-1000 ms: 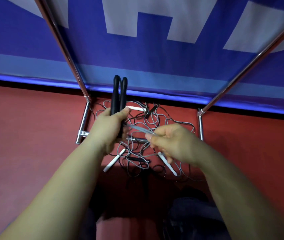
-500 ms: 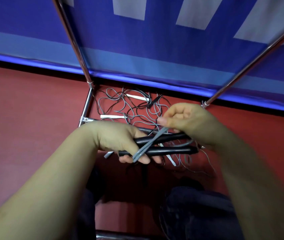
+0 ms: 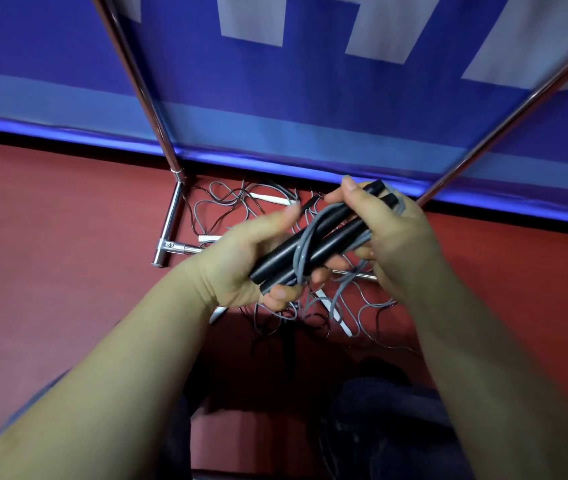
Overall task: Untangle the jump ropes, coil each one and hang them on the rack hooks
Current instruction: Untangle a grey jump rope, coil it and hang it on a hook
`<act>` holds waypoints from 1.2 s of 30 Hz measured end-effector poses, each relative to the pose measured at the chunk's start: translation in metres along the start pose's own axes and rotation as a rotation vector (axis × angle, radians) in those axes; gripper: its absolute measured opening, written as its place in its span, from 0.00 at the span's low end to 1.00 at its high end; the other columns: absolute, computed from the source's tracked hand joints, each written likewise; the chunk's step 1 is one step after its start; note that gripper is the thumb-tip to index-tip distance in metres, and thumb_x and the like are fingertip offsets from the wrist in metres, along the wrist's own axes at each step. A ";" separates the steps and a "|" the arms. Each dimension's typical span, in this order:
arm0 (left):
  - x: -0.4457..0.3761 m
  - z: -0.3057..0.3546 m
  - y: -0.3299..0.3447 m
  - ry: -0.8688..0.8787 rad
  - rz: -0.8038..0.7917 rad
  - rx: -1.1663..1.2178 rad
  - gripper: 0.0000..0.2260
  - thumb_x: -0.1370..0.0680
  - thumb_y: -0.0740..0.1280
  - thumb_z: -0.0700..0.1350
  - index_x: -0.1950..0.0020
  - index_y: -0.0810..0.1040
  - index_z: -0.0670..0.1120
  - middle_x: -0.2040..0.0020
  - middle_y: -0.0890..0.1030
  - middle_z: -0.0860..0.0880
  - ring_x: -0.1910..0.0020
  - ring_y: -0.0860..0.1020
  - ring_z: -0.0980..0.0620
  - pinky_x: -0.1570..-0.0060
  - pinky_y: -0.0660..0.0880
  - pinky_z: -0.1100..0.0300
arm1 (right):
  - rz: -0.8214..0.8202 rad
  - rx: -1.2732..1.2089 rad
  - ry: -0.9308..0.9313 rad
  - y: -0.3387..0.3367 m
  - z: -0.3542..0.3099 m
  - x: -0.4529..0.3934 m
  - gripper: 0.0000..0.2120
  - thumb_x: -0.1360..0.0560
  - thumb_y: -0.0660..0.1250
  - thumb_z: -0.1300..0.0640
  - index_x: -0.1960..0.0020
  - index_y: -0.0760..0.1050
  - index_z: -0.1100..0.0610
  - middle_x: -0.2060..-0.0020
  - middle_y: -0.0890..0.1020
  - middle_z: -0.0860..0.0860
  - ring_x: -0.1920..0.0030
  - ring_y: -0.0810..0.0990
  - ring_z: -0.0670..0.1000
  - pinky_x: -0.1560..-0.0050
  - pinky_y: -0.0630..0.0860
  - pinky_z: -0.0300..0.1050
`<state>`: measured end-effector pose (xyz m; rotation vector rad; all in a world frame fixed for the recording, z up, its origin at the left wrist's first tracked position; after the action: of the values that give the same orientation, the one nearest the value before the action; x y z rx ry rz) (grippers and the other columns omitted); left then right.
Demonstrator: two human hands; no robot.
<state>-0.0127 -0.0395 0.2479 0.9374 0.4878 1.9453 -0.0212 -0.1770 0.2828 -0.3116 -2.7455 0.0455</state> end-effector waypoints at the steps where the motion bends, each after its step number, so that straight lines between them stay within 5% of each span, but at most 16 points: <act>1: -0.001 -0.001 -0.002 0.033 0.047 -0.083 0.27 0.44 0.79 0.59 0.55 0.83 0.41 0.66 0.77 0.47 0.81 0.67 0.55 0.80 0.61 0.68 | 0.025 0.026 -0.005 -0.001 0.002 -0.001 0.10 0.25 0.65 0.50 0.63 0.79 0.52 0.71 0.81 0.46 0.72 0.77 0.40 0.74 0.69 0.29; 4: -0.003 -0.002 -0.002 0.096 0.223 -0.260 0.10 0.37 0.72 0.38 0.57 0.80 0.42 0.66 0.78 0.47 0.80 0.67 0.55 0.79 0.61 0.67 | 0.083 0.074 -0.014 -0.001 0.000 0.002 0.12 0.25 0.64 0.49 0.64 0.79 0.51 0.72 0.81 0.43 0.71 0.77 0.38 0.72 0.69 0.27; 7: -0.004 0.009 -0.008 0.247 0.340 -0.174 0.12 0.37 0.69 0.31 0.58 0.75 0.44 0.69 0.79 0.49 0.80 0.71 0.55 0.83 0.61 0.69 | 0.176 -0.005 0.000 -0.005 0.001 -0.002 0.14 0.24 0.64 0.48 0.66 0.79 0.51 0.74 0.78 0.43 0.73 0.75 0.40 0.74 0.69 0.31; 11: -0.005 0.014 -0.013 0.466 0.618 -0.069 0.11 0.32 0.71 0.36 0.57 0.71 0.46 0.72 0.76 0.51 0.79 0.71 0.56 0.83 0.59 0.69 | 0.274 -0.196 0.053 -0.006 0.006 -0.004 0.16 0.24 0.63 0.46 0.66 0.80 0.51 0.77 0.64 0.50 0.80 0.61 0.43 0.80 0.60 0.33; 16: -0.007 0.007 -0.008 0.429 0.739 -0.326 0.03 0.22 0.65 0.47 0.54 0.74 0.49 0.72 0.74 0.49 0.79 0.68 0.54 0.78 0.62 0.68 | 0.284 -0.387 0.148 -0.002 0.005 -0.003 0.17 0.23 0.62 0.47 0.65 0.78 0.54 0.74 0.76 0.50 0.81 0.69 0.42 0.82 0.61 0.33; 21: -0.007 0.013 -0.009 0.516 0.768 -0.255 0.11 0.19 0.59 0.43 0.42 0.78 0.42 0.76 0.69 0.57 0.79 0.64 0.60 0.79 0.60 0.71 | 0.187 -0.415 0.184 0.005 0.009 -0.003 0.22 0.24 0.59 0.41 0.64 0.80 0.55 0.77 0.69 0.48 0.82 0.55 0.43 0.82 0.53 0.34; 24: -0.007 0.017 -0.006 0.557 0.807 -0.197 0.11 0.18 0.57 0.42 0.48 0.79 0.43 0.76 0.68 0.57 0.79 0.63 0.60 0.79 0.60 0.71 | 0.083 -0.241 0.267 0.017 0.015 0.000 0.25 0.30 0.56 0.31 0.69 0.74 0.50 0.76 0.59 0.49 0.79 0.55 0.44 0.81 0.52 0.35; 27: -0.005 0.018 -0.015 0.550 0.971 -0.234 0.08 0.19 0.59 0.44 0.50 0.78 0.48 0.69 0.74 0.55 0.76 0.69 0.60 0.74 0.68 0.68 | -0.098 0.174 0.229 0.029 0.025 0.006 0.29 0.35 0.57 0.25 0.72 0.73 0.50 0.76 0.63 0.47 0.78 0.60 0.45 0.73 0.59 0.41; 31: 0.002 0.013 -0.030 0.470 1.145 -0.639 0.12 0.20 0.59 0.48 0.42 0.78 0.47 0.58 0.79 0.57 0.53 0.78 0.52 0.49 0.73 0.58 | -0.365 0.544 -0.010 0.041 0.027 0.017 0.20 0.23 0.58 0.43 0.67 0.72 0.54 0.77 0.67 0.45 0.73 0.64 0.44 0.68 0.63 0.46; 36: 0.009 0.011 -0.036 0.272 1.265 -0.848 0.10 0.20 0.57 0.48 0.50 0.76 0.47 0.65 0.75 0.52 0.57 0.73 0.45 0.59 0.65 0.56 | -0.472 0.737 -0.225 0.046 0.025 0.027 0.15 0.22 0.61 0.51 0.64 0.71 0.58 0.73 0.68 0.51 0.69 0.66 0.51 0.65 0.67 0.50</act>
<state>0.0135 -0.0133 0.2351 0.3655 -1.0149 2.9678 -0.0447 -0.1255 0.2663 0.5639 -2.7037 0.9753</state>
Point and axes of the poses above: each hand's wrist, its own x-axis away from the middle knuckle, its own y-axis out of the palm, z = x × y, the point moved 3 cm from there along -x, towards the middle knuckle
